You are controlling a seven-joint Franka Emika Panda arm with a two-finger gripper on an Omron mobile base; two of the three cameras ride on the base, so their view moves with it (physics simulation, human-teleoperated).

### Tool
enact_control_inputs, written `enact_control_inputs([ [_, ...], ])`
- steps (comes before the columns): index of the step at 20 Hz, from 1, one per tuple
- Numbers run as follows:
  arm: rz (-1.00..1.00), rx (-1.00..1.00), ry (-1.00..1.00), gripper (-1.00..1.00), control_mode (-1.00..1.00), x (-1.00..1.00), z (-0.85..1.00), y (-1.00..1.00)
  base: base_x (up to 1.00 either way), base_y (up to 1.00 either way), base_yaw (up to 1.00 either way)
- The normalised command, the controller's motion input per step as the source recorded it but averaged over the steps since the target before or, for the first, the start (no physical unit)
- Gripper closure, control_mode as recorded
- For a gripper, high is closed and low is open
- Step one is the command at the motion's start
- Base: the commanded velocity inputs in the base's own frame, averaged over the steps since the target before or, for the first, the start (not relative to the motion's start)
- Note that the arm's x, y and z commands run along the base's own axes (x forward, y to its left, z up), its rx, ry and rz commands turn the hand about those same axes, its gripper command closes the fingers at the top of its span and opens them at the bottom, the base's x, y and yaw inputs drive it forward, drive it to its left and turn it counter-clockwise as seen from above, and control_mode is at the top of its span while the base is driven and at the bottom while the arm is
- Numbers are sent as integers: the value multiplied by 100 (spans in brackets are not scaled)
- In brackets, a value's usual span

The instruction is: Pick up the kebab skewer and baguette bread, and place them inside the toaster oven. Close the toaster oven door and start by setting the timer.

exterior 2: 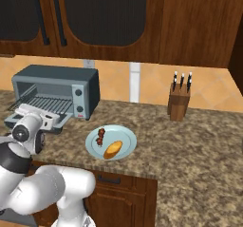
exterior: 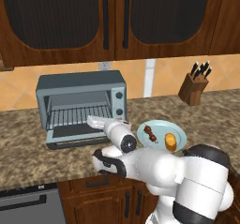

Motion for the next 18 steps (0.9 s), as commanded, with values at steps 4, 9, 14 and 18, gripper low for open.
enact_control_inputs([
  [4,-11,6,11,-100,-100,-6,100,0,0,0,0],
  [9,-12,7,32,-100,-100,-4,98,-32,0,0,0],
  [14,2,9,33,-100,-100,-33,34,-98,0,0,0],
  [18,22,7,27,-100,-100,-53,-11,-100,0,0,0],
])
